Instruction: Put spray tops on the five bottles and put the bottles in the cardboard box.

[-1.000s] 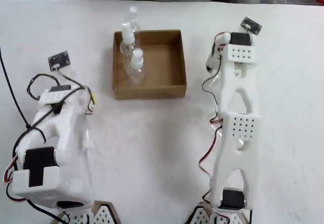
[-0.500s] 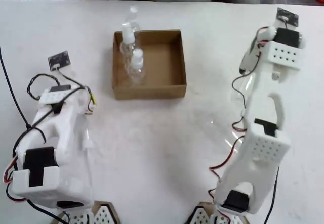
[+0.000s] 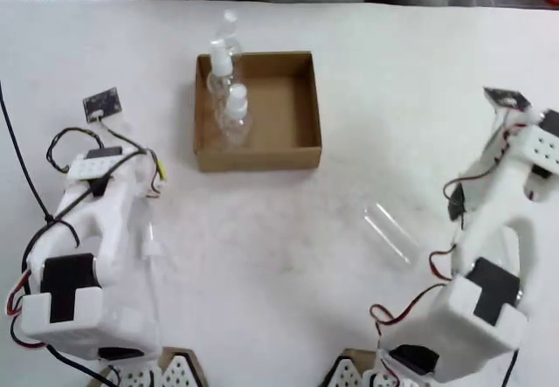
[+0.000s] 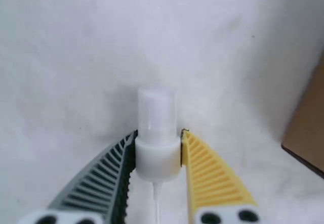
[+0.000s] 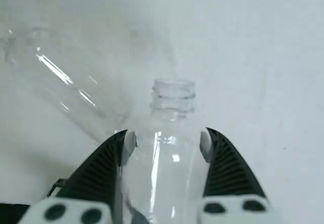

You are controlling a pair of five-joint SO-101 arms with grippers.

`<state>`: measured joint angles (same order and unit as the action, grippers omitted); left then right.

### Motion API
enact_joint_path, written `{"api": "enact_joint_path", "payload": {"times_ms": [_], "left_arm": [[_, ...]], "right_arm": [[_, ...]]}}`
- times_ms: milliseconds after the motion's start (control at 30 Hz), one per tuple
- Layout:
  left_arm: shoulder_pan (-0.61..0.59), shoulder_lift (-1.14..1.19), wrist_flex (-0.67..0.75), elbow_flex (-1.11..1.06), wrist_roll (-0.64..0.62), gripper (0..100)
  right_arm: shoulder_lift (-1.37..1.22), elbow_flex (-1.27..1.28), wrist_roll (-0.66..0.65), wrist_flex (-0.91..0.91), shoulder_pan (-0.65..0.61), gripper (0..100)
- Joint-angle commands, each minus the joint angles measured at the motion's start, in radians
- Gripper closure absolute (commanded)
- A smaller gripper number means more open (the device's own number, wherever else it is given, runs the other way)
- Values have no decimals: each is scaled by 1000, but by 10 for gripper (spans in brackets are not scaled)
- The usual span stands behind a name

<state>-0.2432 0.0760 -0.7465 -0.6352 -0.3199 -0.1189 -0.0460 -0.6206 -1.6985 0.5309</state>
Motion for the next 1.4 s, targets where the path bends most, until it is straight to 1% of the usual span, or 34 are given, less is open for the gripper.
{"api": "enact_joint_path", "payload": {"times_ms": [0,200,367,600,800,933,967,1133,1200,1367], "left_arm": [[16,-27,18,5,9,969],[16,-27,18,5,9,969],[16,-27,18,5,9,969],[16,-27,18,5,9,969],[16,-27,18,5,9,969],[16,-27,18,5,9,969],[16,-27,18,5,9,969],[16,-27,18,5,9,969],[16,-27,18,5,9,969],[16,-27,18,5,9,969]], "right_arm": [[101,64,-101,-25,79,981],[171,193,-229,21,211,981],[213,328,-305,136,302,981],[216,566,-295,464,305,981],[216,641,-146,634,305,981],[214,654,-144,676,303,977],[214,654,-144,688,303,963],[217,652,-135,705,302,803],[217,652,-135,704,275,758],[217,651,-135,704,240,762]]}}
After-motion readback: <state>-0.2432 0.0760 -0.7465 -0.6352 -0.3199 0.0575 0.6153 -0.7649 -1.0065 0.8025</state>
